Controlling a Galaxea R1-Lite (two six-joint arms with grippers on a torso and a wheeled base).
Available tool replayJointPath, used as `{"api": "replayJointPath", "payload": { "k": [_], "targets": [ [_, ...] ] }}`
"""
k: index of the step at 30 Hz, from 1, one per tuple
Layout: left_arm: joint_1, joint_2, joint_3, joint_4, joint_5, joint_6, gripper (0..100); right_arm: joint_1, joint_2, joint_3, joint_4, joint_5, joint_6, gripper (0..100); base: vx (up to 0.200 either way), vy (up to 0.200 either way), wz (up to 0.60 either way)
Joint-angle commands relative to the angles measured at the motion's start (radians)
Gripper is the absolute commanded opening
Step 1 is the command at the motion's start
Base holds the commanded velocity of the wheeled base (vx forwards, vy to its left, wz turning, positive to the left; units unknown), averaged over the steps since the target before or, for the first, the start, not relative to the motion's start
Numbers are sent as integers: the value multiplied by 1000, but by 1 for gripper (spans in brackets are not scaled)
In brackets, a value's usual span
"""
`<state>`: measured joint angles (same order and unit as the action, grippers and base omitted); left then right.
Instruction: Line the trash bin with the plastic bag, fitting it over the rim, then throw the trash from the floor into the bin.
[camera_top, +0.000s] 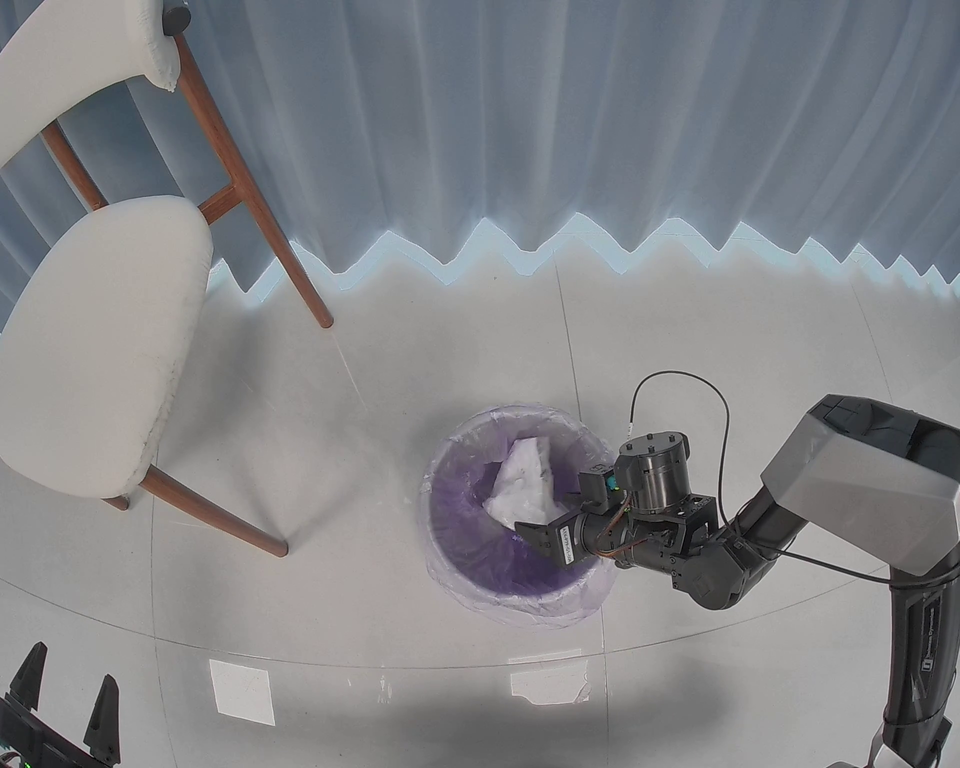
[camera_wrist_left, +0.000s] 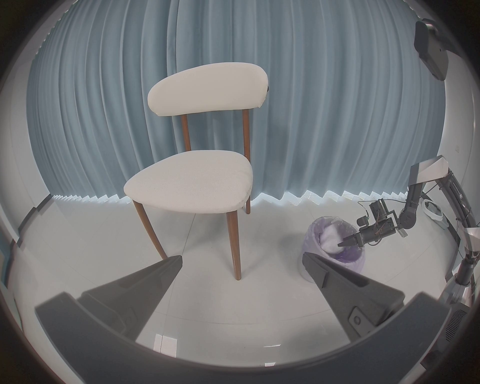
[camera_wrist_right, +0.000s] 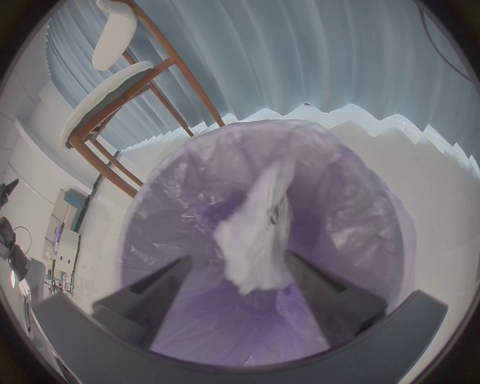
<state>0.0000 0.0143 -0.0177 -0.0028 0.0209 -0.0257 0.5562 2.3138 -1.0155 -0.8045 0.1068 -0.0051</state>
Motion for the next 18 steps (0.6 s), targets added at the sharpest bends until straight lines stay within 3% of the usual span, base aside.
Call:
{"api": "replayJointPath", "payload": {
  "k": [1,9,13,18],
  "targets": [
    [0,-14,18,0,1,0,100,8,-21,11,-1,-12,5,100,0,0,0],
    [0,-14,18,-2,1,0,100,7,-286,180,2,-50,27,100,0,0,0],
    [0,-14,18,0,1,0,100,-59,-499,310,14,-70,28,100,0,0,0],
    [0,-14,18,0,1,-2,100,-209,-786,554,19,-70,24,100,0,0,0]
  ]
}}
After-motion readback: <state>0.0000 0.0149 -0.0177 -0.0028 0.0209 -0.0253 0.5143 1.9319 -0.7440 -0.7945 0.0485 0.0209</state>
